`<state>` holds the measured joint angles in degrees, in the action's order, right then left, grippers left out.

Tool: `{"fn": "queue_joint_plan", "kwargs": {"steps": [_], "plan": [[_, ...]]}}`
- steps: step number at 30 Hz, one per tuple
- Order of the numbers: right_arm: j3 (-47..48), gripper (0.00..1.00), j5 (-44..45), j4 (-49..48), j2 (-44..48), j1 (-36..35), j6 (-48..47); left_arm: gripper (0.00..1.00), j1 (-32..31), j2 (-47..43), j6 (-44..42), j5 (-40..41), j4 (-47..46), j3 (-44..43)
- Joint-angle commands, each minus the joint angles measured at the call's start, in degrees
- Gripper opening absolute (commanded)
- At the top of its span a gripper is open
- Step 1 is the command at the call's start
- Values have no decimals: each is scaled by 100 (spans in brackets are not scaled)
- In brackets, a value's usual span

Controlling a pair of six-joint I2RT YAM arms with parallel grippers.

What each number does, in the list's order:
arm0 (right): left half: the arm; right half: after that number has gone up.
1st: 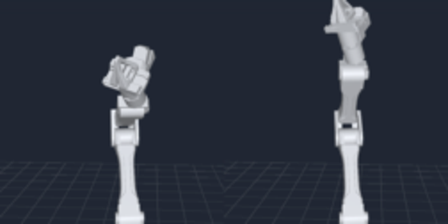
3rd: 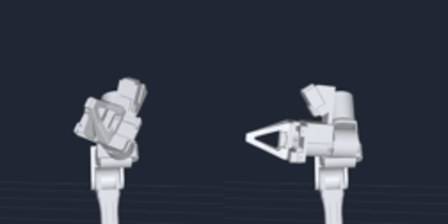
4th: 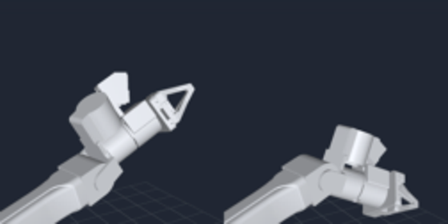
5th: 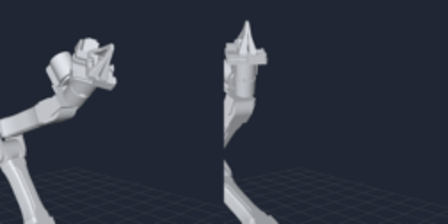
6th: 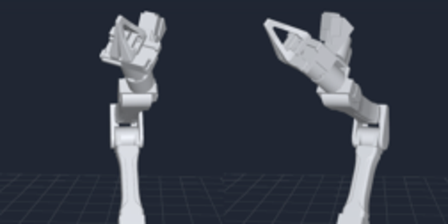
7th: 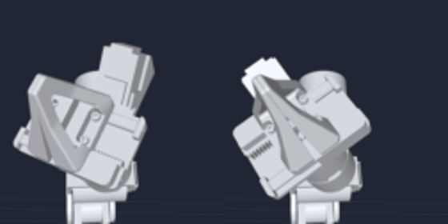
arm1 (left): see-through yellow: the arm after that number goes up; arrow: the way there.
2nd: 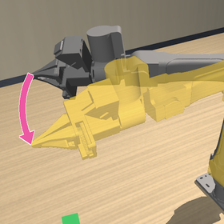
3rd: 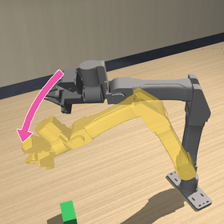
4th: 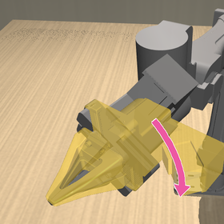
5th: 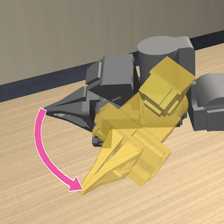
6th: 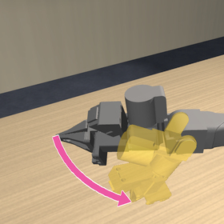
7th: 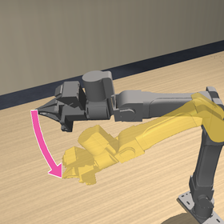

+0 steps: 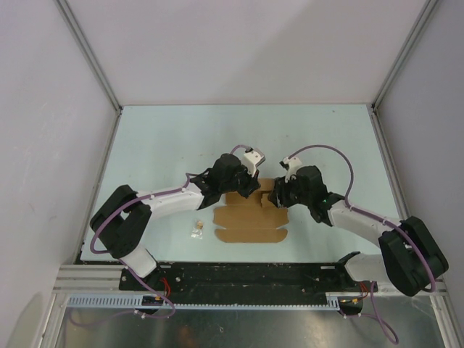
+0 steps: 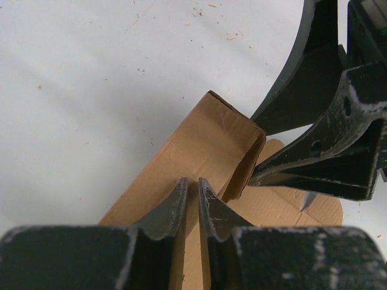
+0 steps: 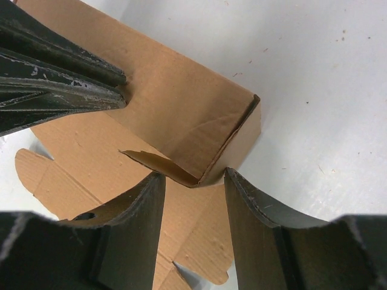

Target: Fold the paper box

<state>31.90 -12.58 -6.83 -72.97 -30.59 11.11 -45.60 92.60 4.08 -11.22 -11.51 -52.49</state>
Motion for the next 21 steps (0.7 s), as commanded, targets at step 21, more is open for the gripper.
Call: {"fn": "queue_joint_plan", "kwargs": {"steps": [21], "plan": [[-465,56,730,-1567,-226,-342,-329,16,17,-75,-109,-319,-9,-227]]}}
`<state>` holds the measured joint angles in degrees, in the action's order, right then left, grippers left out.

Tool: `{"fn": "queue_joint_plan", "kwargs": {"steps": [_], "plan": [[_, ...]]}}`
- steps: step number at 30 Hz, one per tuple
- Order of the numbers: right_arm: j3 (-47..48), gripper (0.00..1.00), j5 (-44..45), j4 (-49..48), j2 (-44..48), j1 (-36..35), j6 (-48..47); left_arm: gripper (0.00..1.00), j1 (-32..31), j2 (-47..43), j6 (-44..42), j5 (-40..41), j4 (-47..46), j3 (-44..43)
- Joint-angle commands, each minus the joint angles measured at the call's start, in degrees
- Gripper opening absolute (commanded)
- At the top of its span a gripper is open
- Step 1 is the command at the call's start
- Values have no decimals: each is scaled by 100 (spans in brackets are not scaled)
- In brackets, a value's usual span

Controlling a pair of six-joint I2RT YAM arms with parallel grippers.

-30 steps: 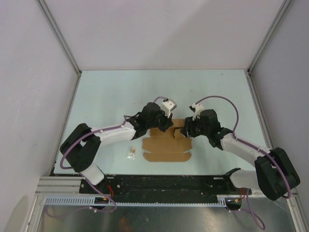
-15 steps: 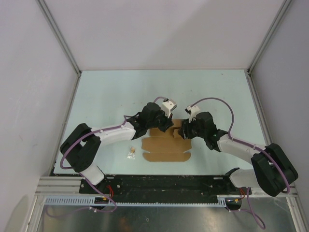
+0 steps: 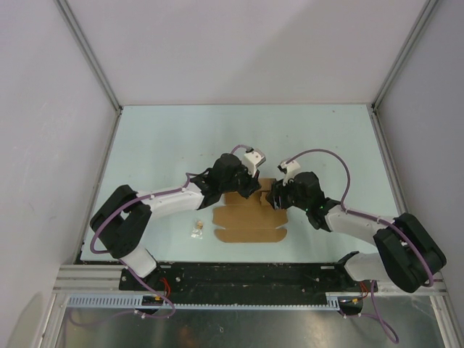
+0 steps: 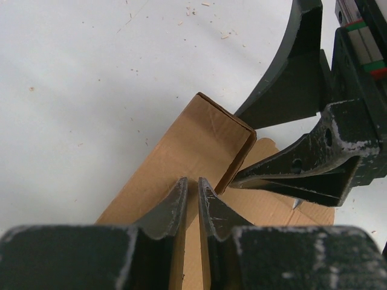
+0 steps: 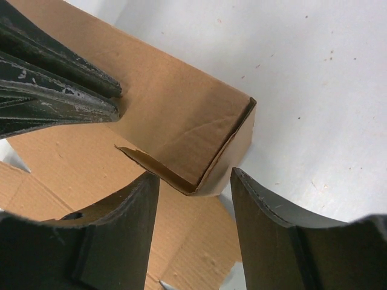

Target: Fold the paper box

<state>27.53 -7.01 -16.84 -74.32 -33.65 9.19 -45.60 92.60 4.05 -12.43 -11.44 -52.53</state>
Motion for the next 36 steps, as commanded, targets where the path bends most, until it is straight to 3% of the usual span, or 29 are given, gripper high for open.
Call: {"fn": "queue_joint_plan", "kwargs": {"steps": [1,21,31,36], "plan": [[-28,57,191,-609,-117,-45,-128,16,17,-66,-115,-208,-16,-222],[-28,56,243,-1084,-478,-45,-137,17,17,-145,-142,-190,186,-389],[-37,41,287,-1207,-495,-45,-119,17,17,-102,-150,-208,265,-486],[-37,38,340,-1330,-600,-45,-128,17,17,-163,-177,-164,318,-477]]}}
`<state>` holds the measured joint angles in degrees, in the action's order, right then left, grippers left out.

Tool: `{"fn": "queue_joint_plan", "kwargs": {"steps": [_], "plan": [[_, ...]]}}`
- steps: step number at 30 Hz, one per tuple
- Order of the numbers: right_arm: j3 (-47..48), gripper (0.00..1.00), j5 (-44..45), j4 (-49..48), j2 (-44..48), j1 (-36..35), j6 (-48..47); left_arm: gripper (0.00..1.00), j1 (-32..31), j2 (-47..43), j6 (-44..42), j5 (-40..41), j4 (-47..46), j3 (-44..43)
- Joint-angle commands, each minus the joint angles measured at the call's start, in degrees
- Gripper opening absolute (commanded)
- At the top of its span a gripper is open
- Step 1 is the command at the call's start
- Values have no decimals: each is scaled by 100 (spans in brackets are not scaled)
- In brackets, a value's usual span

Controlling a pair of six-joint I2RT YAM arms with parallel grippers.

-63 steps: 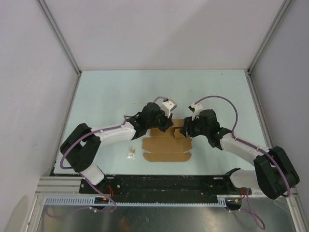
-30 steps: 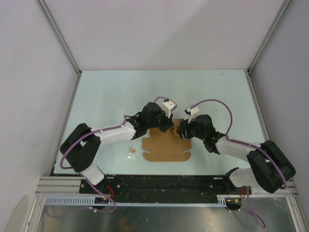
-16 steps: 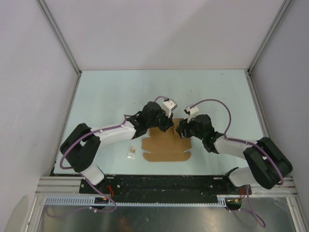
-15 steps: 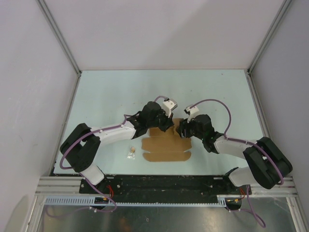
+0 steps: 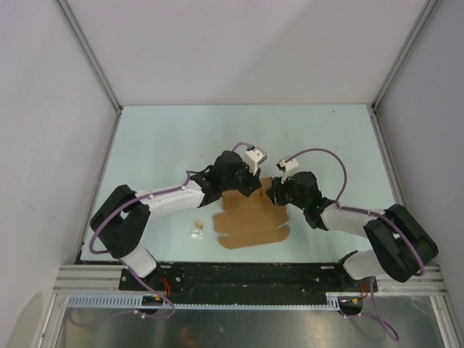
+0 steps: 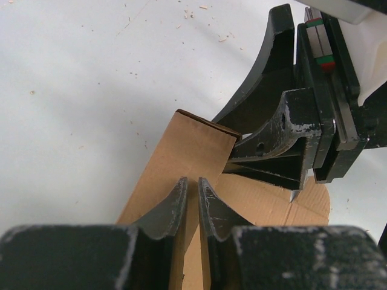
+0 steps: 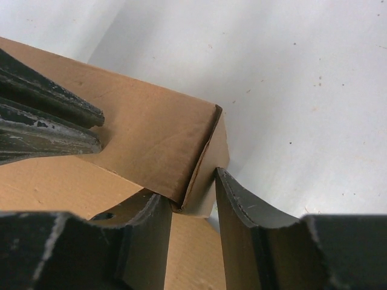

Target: Fold the paper box

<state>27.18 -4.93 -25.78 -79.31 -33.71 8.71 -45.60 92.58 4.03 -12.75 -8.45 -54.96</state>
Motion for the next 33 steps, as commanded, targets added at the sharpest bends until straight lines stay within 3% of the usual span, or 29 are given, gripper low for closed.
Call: {"fn": "queue_joint_plan", "kwargs": {"steps": [1,14,33], "plan": [[-2,37,141,-454,-120,-39,-89,17,25,-170,-192,-122,36,-252],[7,36,264,-560,-234,-39,-273,16,403,-82,-175,-219,212,-489],[-2,36,343,-911,-603,-109,-256,15,421,6,-236,-350,238,-331]]}}
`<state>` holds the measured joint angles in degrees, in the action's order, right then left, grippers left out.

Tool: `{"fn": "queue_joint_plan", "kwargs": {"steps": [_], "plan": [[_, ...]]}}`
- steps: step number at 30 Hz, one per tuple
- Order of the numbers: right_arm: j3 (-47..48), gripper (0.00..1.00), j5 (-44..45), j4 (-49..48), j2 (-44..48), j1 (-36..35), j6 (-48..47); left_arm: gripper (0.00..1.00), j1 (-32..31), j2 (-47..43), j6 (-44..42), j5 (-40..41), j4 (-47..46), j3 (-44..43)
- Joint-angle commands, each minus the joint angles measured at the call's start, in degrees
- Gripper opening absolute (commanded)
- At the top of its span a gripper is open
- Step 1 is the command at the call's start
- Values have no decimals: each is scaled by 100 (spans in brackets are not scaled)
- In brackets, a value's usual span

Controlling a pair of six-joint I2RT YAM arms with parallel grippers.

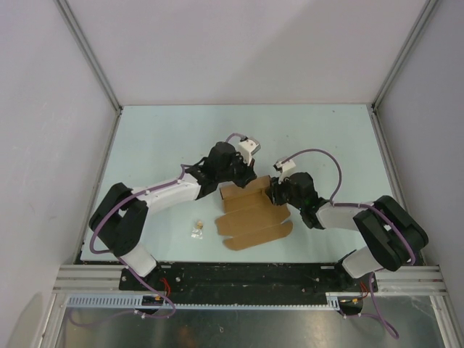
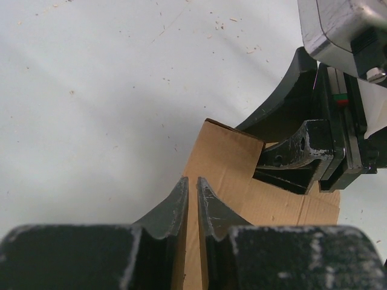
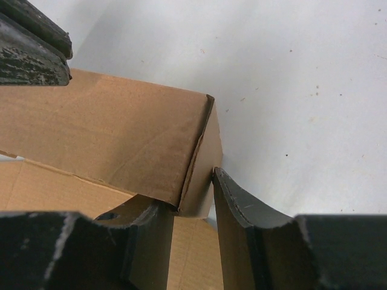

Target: Fold the paper box

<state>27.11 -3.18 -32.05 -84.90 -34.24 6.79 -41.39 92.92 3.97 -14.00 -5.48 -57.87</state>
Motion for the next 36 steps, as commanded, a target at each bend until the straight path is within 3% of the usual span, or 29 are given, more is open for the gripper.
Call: {"fn": "queue_joint_plan", "kwargs": {"steps": [1,36], "plan": [[4,36,195,-284,-53,-65,-63,15,-1,-11,-230,-252,-59,-49],[-4,37,582,-1163,-589,-373,-134,12,-10,261,-195,-437,-59,109]]}}
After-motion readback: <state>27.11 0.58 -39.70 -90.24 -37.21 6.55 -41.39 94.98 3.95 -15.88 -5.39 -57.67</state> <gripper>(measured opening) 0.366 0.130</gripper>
